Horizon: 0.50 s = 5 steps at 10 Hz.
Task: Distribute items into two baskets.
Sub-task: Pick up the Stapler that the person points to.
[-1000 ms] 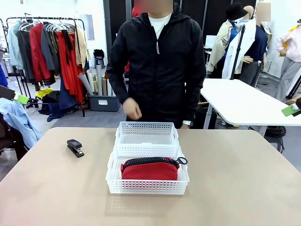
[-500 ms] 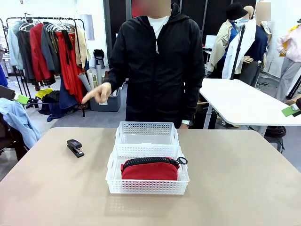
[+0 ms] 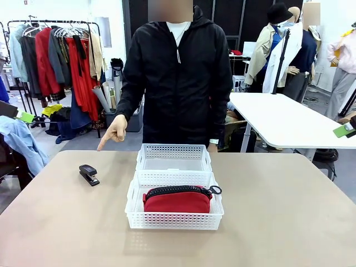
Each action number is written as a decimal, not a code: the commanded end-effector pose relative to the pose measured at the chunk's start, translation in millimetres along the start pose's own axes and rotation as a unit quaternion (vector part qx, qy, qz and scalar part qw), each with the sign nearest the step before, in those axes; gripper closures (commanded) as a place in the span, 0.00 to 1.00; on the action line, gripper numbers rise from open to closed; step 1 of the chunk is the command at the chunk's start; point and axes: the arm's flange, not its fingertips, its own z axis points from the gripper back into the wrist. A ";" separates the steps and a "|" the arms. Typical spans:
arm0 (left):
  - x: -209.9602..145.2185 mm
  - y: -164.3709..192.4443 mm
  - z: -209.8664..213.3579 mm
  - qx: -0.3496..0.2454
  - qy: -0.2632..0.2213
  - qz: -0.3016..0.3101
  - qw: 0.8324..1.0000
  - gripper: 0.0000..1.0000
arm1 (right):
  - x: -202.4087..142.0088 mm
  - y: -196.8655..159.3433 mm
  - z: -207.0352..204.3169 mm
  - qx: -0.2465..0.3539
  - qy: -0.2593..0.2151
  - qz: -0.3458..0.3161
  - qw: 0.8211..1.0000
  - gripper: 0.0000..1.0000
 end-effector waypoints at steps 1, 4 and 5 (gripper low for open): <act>-0.5 0.4 -0.9 -0.007 -0.005 -0.003 1.000 0.00 | 2.0 0.6 1.5 -0.002 0.001 0.000 1.000 0.00; -0.5 0.4 -0.9 -0.007 -0.005 -0.003 1.000 0.00 | 2.0 0.6 1.5 -0.002 0.001 0.000 1.000 0.00; -0.5 0.4 -0.9 -0.007 -0.005 -0.003 1.000 0.00 | 2.0 0.6 1.5 -0.002 0.001 0.000 1.000 0.00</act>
